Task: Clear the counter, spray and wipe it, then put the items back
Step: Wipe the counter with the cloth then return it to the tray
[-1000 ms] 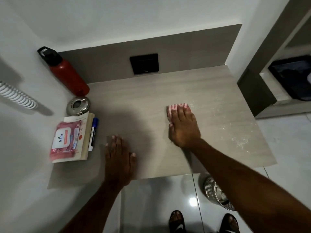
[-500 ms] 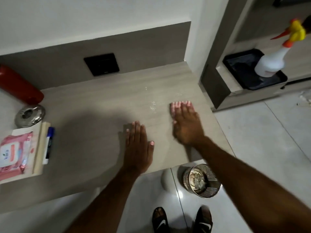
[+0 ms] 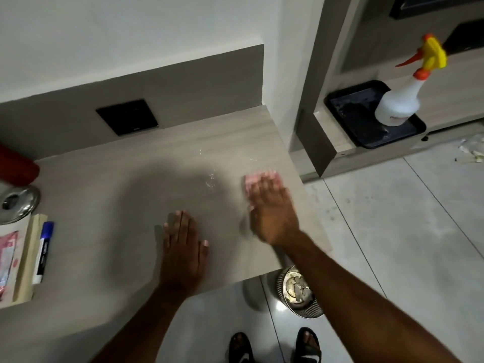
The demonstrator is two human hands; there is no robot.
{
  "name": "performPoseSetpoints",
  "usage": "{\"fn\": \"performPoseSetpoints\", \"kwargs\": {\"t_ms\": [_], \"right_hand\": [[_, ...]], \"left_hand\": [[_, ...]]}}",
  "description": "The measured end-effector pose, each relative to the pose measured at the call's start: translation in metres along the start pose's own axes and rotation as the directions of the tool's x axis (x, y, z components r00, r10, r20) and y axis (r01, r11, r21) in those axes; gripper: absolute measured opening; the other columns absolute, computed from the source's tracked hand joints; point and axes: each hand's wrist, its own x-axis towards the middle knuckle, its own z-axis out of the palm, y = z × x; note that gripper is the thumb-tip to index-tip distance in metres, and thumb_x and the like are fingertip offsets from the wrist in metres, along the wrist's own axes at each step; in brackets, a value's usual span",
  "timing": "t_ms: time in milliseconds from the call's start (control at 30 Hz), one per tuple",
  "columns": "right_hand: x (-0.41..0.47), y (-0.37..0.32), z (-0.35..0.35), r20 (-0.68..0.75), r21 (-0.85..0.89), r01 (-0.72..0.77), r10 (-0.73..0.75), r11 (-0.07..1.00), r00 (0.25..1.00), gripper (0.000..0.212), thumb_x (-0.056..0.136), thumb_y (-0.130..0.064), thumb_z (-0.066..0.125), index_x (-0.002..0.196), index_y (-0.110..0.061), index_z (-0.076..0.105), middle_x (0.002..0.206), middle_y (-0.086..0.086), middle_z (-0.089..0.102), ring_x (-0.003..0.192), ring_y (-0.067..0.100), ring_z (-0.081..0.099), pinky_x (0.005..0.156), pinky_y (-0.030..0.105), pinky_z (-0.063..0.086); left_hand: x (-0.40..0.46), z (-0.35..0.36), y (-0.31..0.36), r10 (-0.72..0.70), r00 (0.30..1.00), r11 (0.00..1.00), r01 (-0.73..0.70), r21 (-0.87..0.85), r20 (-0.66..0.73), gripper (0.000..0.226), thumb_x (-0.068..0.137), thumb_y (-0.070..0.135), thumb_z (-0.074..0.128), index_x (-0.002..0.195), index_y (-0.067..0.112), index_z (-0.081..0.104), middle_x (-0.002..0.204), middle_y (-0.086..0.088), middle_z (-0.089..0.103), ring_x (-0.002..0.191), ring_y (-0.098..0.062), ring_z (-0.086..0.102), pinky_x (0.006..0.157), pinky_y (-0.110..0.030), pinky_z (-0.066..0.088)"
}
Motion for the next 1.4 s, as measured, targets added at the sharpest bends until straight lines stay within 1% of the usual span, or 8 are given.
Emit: {"fn": "performPoseSetpoints", "kwargs": {"t_ms": [133, 400, 633, 867, 1033, 1133, 1300, 1400], "right_hand": [[-0.086, 0.001, 0.006, 0.096, 0.09, 0.219, -0.227, 0.972, 0.969, 0.074, 0.093, -0.036, 0.039, 0.158, -0.023, 0.007, 0.167, 0.006, 0.006, 0.154, 0.03, 0.002, 0.121, 0.046, 0.015], [0.009, 0.036, -0.009, 0.047, 0.04, -0.187, 0.185, 0.982, 0.982, 0.069, 0.096, -0.039, 0.027, 0.157, -0.01, 0.012, 0.164, 0.017, 0.017, 0.153, 0.035, 0.007, 0.122, 0.05, 0.01], [-0.052, -0.011, 0.011, 0.107, 0.087, 0.302, -0.31, 0.949, 0.945, 0.066, 0.097, -0.039, 0.034, 0.158, -0.025, 0.012, 0.167, 0.003, 0.01, 0.154, 0.027, 0.005, 0.123, 0.04, 0.012], [0.124, -0.009, 0.003, 0.039, 0.019, -0.233, 0.232, 0.972, 0.972, 0.065, 0.1, -0.039, 0.023, 0.158, -0.011, 0.01, 0.165, 0.018, 0.012, 0.153, 0.037, 0.004, 0.124, 0.05, 0.007], [0.084, -0.121, 0.036, -0.008, 0.039, 0.28, -0.28, 0.959, 0.96, 0.066, 0.095, -0.032, 0.035, 0.157, -0.015, 0.021, 0.163, 0.013, 0.024, 0.152, 0.035, 0.015, 0.123, 0.047, 0.013], [0.019, -0.101, 0.035, 0.088, 0.113, 0.331, -0.341, 0.937, 0.936, 0.064, 0.097, -0.039, 0.034, 0.157, -0.026, 0.017, 0.167, 0.003, 0.012, 0.154, 0.028, 0.01, 0.123, 0.043, 0.014], [0.157, -0.041, 0.008, 0.002, -0.026, -0.15, 0.15, 0.988, 0.989, 0.066, 0.097, -0.041, 0.018, 0.158, -0.017, 0.009, 0.166, 0.01, 0.013, 0.153, 0.032, 0.005, 0.122, 0.046, 0.014], [0.211, -0.106, 0.025, 0.011, -0.076, -0.059, 0.06, 0.995, 0.998, 0.068, 0.096, -0.036, 0.02, 0.158, -0.013, 0.006, 0.165, 0.013, 0.013, 0.153, 0.033, 0.005, 0.122, 0.046, 0.0]], "left_hand": [[0.001, -0.003, 0.0, 0.006, 1.0, 1.0, -0.006, -0.004, 0.0, 0.063, 0.093, 0.034, 0.029, 0.137, -0.01, 0.043, 0.147, -0.029, 0.038, 0.141, -0.042, 0.031, 0.115, -0.06, 0.018], [0.002, -0.007, 0.008, 0.024, 1.0, 0.999, -0.023, -0.028, 0.013, 0.069, 0.099, 0.04, 0.016, 0.134, -0.012, 0.045, 0.144, -0.03, 0.042, 0.138, -0.044, 0.036, 0.116, -0.055, 0.016], [0.031, -0.027, -0.071, -0.013, 0.999, 0.998, 0.01, -0.059, -0.052, 0.075, 0.099, 0.045, 0.015, 0.135, -0.016, 0.04, 0.142, -0.037, 0.04, 0.134, -0.049, 0.038, 0.116, -0.053, 0.021], [0.071, -0.028, -0.162, -0.175, 0.985, 0.981, 0.175, -0.085, 0.005, 0.069, 0.091, 0.037, 0.023, 0.133, -0.013, 0.047, 0.143, -0.035, 0.04, 0.137, -0.049, 0.035, 0.115, -0.059, 0.022], [0.069, -0.035, -0.162, -0.131, 0.99, 0.988, 0.134, -0.075, 0.042, 0.079, 0.098, 0.048, 0.007, 0.134, -0.01, 0.047, 0.145, -0.032, 0.039, 0.139, -0.045, 0.034, 0.117, -0.057, 0.021], [0.071, -0.036, -0.159, -0.149, 0.988, 0.987, 0.151, -0.062, 0.038, 0.066, 0.096, 0.037, 0.02, 0.134, -0.01, 0.048, 0.145, -0.031, 0.04, 0.139, -0.044, 0.034, 0.117, -0.056, 0.022], [0.072, -0.031, -0.162, -0.16, 0.987, 0.984, 0.159, -0.081, 0.0, 0.064, 0.094, 0.033, 0.023, 0.136, -0.01, 0.045, 0.148, -0.03, 0.038, 0.141, -0.042, 0.03, 0.12, -0.052, 0.017], [0.072, -0.028, -0.165, -0.172, 0.985, 0.982, 0.17, -0.086, -0.027, 0.064, 0.093, 0.032, 0.024, 0.134, -0.012, 0.046, 0.146, -0.031, 0.039, 0.14, -0.043, 0.032, 0.119, -0.053, 0.019]]}}
